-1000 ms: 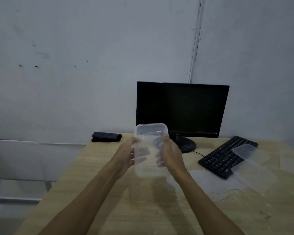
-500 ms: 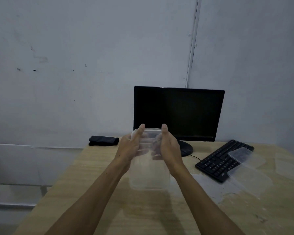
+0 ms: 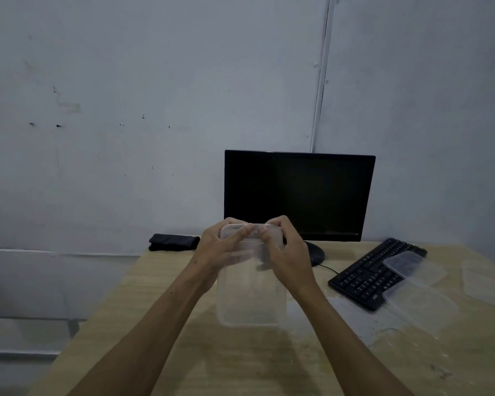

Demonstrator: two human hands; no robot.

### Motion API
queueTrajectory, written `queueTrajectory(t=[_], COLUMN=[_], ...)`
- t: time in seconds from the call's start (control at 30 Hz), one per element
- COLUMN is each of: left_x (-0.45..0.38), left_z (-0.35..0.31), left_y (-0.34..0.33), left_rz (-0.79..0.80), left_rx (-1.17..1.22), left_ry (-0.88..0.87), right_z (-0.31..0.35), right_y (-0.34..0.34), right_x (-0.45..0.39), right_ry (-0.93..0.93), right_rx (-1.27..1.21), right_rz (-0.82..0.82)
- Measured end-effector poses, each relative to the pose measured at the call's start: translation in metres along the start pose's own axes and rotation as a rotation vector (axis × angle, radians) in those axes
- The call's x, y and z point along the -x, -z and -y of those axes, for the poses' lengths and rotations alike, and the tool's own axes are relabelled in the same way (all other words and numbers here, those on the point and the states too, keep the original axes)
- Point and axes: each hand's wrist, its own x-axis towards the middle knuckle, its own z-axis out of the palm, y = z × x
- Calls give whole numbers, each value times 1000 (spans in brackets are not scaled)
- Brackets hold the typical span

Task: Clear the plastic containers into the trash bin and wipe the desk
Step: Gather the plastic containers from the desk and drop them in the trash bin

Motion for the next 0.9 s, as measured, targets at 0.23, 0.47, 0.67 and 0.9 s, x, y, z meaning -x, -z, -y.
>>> queueTrajectory(t=[0.23, 0.47, 0.67, 0.9], left_x=[-2, -2, -4, 3], left_z=[-2, -8, -7, -3], left_y=[-11, -10, -5, -9], left_rz=[-101, -99, -146, -72], left_rx=[30, 144, 237, 75], left_ry=[-10, 26, 32, 97], right_z=[9, 12, 13, 10], right_y=[-1, -5, -2, -6], right_x=[-2, -8, -12, -7], right_ry=[-107, -197, -416, -364], right_rx=[-147, -246, -278, -136], right_rz=[-53, -70, 58, -119])
